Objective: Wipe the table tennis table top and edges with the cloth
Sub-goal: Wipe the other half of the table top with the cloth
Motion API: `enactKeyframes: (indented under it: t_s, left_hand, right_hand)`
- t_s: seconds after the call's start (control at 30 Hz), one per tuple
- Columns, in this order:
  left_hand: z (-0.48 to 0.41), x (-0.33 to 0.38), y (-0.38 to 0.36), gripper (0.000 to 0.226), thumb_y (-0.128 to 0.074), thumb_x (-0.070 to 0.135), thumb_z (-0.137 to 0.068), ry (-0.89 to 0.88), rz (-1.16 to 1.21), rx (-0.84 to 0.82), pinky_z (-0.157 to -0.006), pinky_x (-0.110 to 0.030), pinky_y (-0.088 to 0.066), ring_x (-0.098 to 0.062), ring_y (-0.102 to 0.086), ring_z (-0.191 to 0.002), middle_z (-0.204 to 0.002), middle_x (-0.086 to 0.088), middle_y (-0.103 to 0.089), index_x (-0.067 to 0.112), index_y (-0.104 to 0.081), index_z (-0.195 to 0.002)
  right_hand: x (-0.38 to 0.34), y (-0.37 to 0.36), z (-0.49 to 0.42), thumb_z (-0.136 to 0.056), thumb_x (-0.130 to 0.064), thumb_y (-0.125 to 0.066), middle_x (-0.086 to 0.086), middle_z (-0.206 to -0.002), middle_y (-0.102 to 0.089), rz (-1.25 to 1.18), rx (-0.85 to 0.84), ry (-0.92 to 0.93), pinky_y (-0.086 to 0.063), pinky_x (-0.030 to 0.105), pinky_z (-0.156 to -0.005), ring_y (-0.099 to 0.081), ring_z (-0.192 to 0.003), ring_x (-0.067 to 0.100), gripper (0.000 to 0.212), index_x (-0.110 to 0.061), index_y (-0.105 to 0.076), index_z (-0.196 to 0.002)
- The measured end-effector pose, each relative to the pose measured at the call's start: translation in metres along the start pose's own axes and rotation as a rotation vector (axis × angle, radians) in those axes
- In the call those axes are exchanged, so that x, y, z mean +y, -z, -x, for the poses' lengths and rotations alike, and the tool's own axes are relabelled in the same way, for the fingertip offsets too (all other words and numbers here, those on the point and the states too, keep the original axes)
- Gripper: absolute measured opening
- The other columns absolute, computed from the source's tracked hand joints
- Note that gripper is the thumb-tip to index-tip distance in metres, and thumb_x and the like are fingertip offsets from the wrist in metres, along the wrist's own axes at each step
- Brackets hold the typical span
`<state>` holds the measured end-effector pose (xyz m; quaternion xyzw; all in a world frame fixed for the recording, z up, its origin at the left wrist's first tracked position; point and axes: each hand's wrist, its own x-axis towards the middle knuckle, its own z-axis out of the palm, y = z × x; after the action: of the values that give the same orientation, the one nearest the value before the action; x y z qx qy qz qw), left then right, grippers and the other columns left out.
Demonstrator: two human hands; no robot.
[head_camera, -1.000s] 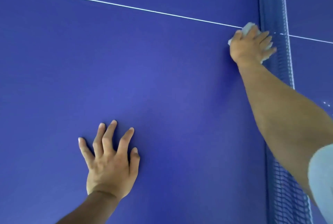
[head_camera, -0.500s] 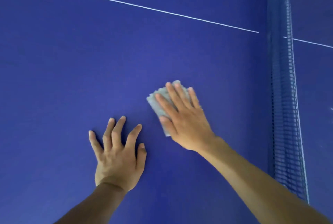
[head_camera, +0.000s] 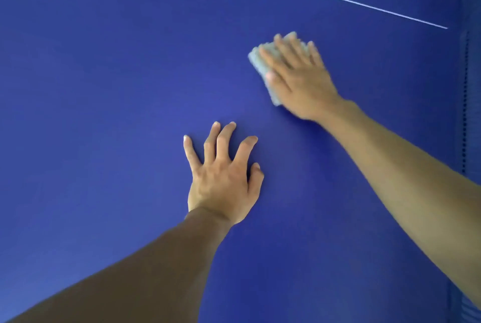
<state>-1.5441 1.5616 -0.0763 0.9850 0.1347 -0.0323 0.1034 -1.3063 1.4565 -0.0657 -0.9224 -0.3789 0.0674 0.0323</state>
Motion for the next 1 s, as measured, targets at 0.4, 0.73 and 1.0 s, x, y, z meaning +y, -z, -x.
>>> enactKeyframes:
  t_s: [0.4, 0.73, 1.0]
  left_hand:
    - [0.033, -0.028, 0.017, 0.039, -0.045, 0.009, -0.102, 0.013, 0.659, 0.103, -0.129, -0.047, 0.003, -0.024, -0.038, -0.142, -0.141, -0.002, -0.051, 0.018, -0.055, -0.138]
    - [0.25, -0.164, 0.014, 0.044, -0.042, 0.028, -0.105, 0.611, 0.238, 0.264, -0.125, -0.062, -0.004, -0.032, -0.018, -0.156, -0.164, -0.012, -0.03, 0.027, -0.049, -0.149]
    - [0.266, -0.172, 0.007, 0.048, -0.04, 0.034, -0.105, 0.599, 0.196, 0.252, -0.126, -0.058, -0.002, -0.029, -0.013, -0.158, -0.168, -0.008, -0.027, 0.031, -0.043, -0.153]
  right_hand:
    - [-0.077, -0.033, 0.214, -0.11, -0.045, -0.017, 0.005, -0.175, -0.007, -0.143, 0.073, -0.664, -0.001, 0.056, -0.129, 0.0, -0.161, 0.028, 0.057, -0.034, -0.011, -0.166]
    - [-0.301, -0.06, 0.261, -0.108, -0.048, -0.024, 0.009, -0.174, -0.016, -0.1, 0.004, -0.158, -0.006, 0.058, -0.128, -0.005, -0.161, 0.035, 0.059, -0.032, -0.025, -0.164]
    - [-0.28, -0.072, 0.413, -0.108, -0.049, -0.026, 0.013, -0.17, -0.027, -0.072, -0.049, -0.315, -0.025, 0.063, -0.123, -0.024, -0.158, 0.038, 0.06, -0.026, -0.033, -0.163]
